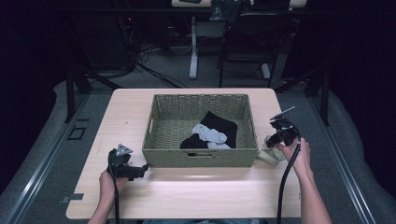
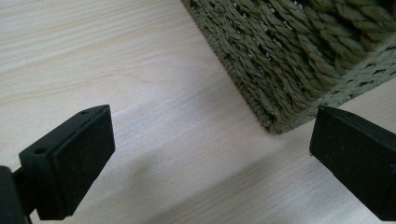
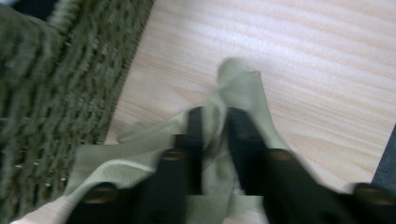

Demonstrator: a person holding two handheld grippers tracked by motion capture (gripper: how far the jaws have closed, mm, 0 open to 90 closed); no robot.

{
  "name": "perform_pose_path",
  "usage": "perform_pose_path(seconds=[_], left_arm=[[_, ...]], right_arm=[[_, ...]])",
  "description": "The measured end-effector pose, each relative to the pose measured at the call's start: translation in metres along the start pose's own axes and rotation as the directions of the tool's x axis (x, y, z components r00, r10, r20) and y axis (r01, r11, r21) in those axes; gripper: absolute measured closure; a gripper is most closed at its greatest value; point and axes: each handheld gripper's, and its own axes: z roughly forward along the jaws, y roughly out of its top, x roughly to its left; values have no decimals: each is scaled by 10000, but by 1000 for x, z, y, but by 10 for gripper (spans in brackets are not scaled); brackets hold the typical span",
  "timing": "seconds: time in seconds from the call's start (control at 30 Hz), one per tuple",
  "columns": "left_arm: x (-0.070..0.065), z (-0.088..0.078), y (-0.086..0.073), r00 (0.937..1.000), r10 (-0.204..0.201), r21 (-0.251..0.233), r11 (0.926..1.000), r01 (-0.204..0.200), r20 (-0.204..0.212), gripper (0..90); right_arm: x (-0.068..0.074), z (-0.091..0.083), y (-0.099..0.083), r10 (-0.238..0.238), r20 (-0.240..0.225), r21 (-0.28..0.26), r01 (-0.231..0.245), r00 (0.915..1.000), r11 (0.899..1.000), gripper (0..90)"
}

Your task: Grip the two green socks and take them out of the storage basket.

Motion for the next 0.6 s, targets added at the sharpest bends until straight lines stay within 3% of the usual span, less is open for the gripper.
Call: perform_pose_path(seconds=[0.17, 0.33, 0.6], left_arm=[[0, -1, 0, 10000, 22, -6, 10000, -22, 28, 1], [0, -1, 0, 10000, 48, -16, 10000, -48, 41, 1], [0, 0, 2, 10000, 84, -27, 10000, -84, 47, 1]], right_arm=[[2, -22, -13, -59, -61, -762, 55, 10000, 9971, 401], [6, -43, -41, -258, 45, -1403, 262, 9997, 9898, 182], [6, -54, -88, -111, 288, -2049, 168, 9995, 9786, 31]])
